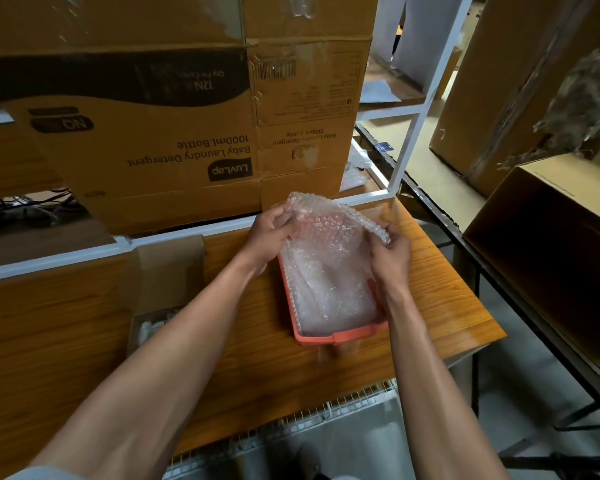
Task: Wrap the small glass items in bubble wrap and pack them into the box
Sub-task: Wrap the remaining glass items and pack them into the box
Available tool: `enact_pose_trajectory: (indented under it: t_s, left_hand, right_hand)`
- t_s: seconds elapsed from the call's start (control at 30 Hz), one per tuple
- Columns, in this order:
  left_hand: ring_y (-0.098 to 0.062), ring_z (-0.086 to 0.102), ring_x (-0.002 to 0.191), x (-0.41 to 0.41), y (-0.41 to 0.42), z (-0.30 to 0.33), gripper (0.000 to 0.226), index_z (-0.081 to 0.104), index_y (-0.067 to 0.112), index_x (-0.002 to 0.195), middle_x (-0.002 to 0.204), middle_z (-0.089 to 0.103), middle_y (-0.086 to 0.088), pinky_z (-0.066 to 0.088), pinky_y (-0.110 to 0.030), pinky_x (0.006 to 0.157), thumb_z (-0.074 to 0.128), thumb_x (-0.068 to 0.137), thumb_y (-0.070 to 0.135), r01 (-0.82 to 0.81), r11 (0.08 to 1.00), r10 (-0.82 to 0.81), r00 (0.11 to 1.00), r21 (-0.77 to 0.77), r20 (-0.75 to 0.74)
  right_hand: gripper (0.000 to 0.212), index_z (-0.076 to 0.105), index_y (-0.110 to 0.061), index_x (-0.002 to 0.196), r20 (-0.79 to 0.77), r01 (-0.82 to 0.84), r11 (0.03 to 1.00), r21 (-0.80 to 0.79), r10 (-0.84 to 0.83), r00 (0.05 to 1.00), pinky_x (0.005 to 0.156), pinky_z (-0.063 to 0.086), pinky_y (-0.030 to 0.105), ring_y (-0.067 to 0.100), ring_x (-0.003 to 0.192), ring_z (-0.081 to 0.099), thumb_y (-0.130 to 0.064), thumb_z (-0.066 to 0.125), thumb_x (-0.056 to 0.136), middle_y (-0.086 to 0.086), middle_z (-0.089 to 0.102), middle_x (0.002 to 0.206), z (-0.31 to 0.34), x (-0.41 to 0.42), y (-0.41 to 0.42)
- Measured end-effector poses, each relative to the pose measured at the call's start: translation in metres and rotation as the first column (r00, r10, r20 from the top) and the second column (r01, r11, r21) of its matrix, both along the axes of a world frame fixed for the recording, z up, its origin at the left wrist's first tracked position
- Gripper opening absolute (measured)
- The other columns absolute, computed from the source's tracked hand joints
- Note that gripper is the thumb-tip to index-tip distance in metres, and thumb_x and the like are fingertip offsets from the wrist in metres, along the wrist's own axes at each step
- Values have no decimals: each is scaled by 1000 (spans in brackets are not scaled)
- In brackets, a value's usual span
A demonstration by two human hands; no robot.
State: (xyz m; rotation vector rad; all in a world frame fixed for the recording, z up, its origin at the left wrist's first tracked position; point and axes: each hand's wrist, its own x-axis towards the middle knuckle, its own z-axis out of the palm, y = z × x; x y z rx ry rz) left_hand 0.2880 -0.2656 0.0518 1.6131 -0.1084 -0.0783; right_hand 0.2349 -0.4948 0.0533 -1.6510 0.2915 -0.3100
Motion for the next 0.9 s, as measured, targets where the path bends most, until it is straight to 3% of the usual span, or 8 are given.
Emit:
enact_pose_trajectory:
  t_s: [0.1, 0.2, 0.3, 0.37, 0.5, 0.53, 0.67, 0.9]
  left_hand:
    - [-13, 59, 137, 0, -2, -1, 30, 70, 20, 130, 138, 70, 5, 47, -40, 117, 71, 102, 31, 20, 1000, -20, 1000, 5, -9]
    - [-12, 55, 139, -3, -6, 2, 42, 64, 22, 140, 144, 65, 6, 45, -43, 119, 71, 101, 32, 38, 999, -37, 998, 13, -40]
    - [-10, 47, 141, -9, -6, 4, 56, 47, 23, 156, 155, 50, 5, 44, -31, 113, 67, 103, 20, 72, 995, -68, 996, 63, -58]
    - [-12, 49, 140, -12, -6, 1, 61, 43, 24, 158, 159, 48, 2, 47, -34, 112, 66, 103, 13, -3, 993, 9, 998, 114, -57]
    - [-22, 51, 141, -7, -1, -24, 58, 51, 25, 149, 153, 54, -1, 49, -39, 112, 73, 98, 10, -306, 872, 349, 936, 382, -46]
    - [-25, 52, 140, -5, 2, -33, 59, 52, 26, 147, 152, 54, -2, 49, -41, 111, 77, 95, 18, -309, 837, 376, 925, 452, -62]
    - [-32, 45, 143, -8, 3, -61, 65, 52, 30, 146, 153, 49, -3, 46, -48, 113, 81, 89, 44, -157, 706, 372, 912, 691, -173]
    - [-25, 59, 119, -7, -1, -76, 26, 60, 31, 113, 128, 61, 1, 55, -45, 97, 74, 94, 43, -257, 635, 449, 890, 728, -77]
  right_hand:
    - [4, 72, -37, 99, 41, 73, 987, -143, -68, 997, 88, 59, 37, -4, 95, 69, -34, 70, 97, -22, 74, 95, 5, 3, -2]
    - [3, 70, -29, 99, 61, 129, 958, -256, -117, 991, 74, 47, 21, -17, 81, 62, -26, 69, 100, -25, 68, 86, 12, 4, -2]
    - [13, 72, -19, 112, 49, 174, 935, -308, -167, 985, 84, 53, 30, 7, 90, 68, -25, 64, 103, -9, 73, 99, 13, 0, 0]
    - [25, 70, -11, 126, 51, 189, 901, -390, -183, 982, 88, 57, 36, 19, 96, 71, -19, 59, 104, 3, 77, 107, 3, -4, 0]
    - [27, 65, -7, 123, 49, 122, 876, -467, -113, 992, 74, 50, 4, 12, 88, 67, -1, 55, 99, -5, 69, 99, -24, -17, 5]
    - [27, 65, -9, 118, 27, 99, 874, -475, -98, 995, 73, 50, 6, 14, 90, 68, 3, 54, 96, -3, 68, 100, -30, -18, 7]
    - [36, 58, -18, 115, -101, 4, 871, -491, -61, 993, 86, 60, 44, 26, 98, 68, 3, 54, 87, 5, 68, 106, -56, -21, 19]
    - [45, 56, -10, 134, -422, -192, 908, -373, 18, 906, 79, 48, 30, 37, 100, 66, -2, 52, 90, 21, 67, 121, -62, -26, 22]
